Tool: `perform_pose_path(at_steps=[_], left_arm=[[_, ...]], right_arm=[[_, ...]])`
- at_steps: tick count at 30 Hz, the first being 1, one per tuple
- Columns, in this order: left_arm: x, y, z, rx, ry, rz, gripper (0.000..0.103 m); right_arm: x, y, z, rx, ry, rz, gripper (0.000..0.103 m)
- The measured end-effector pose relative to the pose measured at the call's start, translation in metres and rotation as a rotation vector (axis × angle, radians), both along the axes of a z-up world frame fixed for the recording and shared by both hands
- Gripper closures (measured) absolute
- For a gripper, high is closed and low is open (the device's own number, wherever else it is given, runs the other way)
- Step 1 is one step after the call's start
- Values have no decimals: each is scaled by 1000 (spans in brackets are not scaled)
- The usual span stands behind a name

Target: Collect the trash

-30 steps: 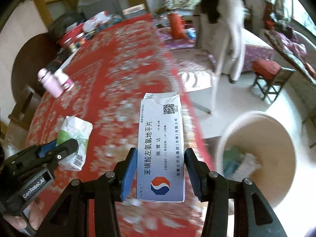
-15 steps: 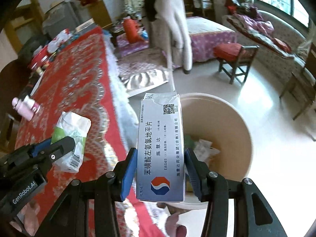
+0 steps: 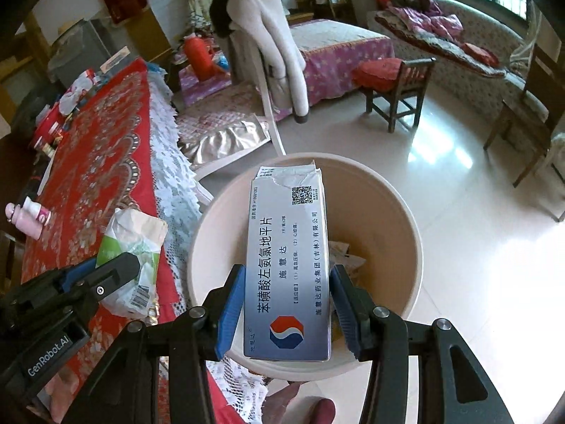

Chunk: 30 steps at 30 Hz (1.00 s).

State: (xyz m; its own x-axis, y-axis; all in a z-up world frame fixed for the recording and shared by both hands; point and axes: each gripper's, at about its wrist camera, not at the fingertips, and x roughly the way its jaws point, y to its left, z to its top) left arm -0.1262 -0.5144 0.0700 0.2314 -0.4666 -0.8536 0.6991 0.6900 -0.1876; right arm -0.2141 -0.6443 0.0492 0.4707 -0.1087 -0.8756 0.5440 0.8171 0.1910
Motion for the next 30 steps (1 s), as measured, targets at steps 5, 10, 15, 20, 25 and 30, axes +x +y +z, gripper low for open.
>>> perform_pose_path(at_steps=[5,10,15,20,25,30], left_arm=[[4,-3,-8,-23,39,1,81],[7,-5,-11,-35,47,4,76],[8,-4,-9,-64,41,8,48],[7,4,-2,-62,-6,33,43],[4,23,13,-62,-59,81,43],[-5,44,34,-43,-155,118,43]], right_arm=[[-4,-5,-11,20,16,-15,56],[-8,-11,-18,33,24,-32,55],[-11,-14,-23,47,23,-53,51],[-15,-12,-23,33,24,-78,40],[-21,-5,-16,12,17,-74,40],[-30,12,5,-33,-27,-68,40]])
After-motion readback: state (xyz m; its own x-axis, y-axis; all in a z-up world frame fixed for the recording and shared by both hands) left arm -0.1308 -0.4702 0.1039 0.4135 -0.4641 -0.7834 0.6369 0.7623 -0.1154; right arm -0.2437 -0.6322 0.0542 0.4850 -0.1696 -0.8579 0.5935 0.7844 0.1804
